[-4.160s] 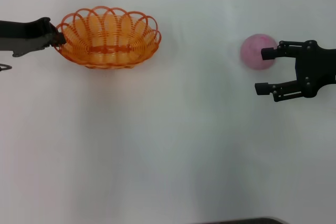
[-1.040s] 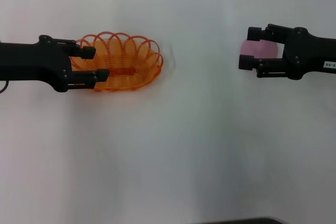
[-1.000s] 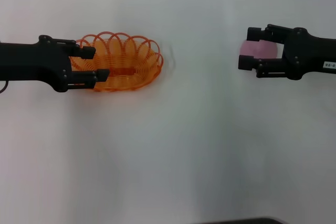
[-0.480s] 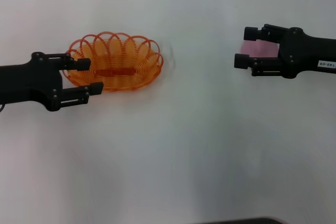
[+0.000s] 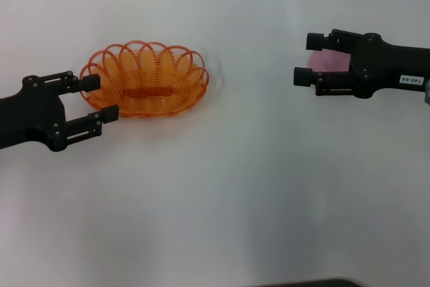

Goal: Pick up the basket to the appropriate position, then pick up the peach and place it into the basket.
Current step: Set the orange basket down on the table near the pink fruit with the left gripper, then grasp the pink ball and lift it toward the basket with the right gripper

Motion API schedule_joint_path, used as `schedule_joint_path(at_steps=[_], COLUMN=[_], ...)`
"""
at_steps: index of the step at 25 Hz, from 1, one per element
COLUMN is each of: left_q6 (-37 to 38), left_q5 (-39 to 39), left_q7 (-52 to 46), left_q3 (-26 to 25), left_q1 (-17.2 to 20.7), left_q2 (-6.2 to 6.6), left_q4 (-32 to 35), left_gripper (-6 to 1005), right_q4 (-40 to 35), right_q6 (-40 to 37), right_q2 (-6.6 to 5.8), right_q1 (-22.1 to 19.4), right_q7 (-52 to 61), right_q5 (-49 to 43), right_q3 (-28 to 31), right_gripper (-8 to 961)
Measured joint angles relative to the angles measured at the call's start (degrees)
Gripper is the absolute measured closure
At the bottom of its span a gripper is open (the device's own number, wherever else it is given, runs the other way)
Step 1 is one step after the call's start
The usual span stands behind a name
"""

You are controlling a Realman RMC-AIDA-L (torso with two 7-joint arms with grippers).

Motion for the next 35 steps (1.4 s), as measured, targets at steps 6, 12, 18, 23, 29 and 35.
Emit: schedule_joint_path(at_steps=[6,12,18,23,29,35], left_q6=[-0.15,0.30,-0.08,-0.13,0.25,0.54], left_q5=[0.50,0.71,0.72,0.72,0.71,0.73], left_q7=[0.01,-0.17,0.22,0.32,0.36,0.36], left_q3=[0.10,0.21,0.29,0.33,0.66,1.01], left_q1=[0.49,1.05,2.04,2.37,2.46,2.48], left_q2=[-0.11,-0.49,-0.84,-0.91,-0.99,-0.94], left_q4=[-0.06,-1.48,-1.61,-1.62,-1.61,-1.56], left_gripper=[383,350,223,139,112,111], right_q4=[0.00,0.08,0.09,0.09,-0.17,-3.25], right_q6=[0.61,0.89,0.89,0.89,0.72,-0.61], right_q2=[0.14,0.24,0.22,0.01,-0.47,-1.32], right_q1=[0.03,-0.11,-0.08,0.03,0.11,0.95], right_q7=[0.00,-0.01,-0.01,0.09,0.75,5.00], right_q5=[-0.25,-0.28,-0.28,-0.28,-0.28,-0.27], right_q3=[-0.07,-0.14,-0.14,-0.72,-0.77,-1.23], right_gripper=[54,55,56,56,57,58])
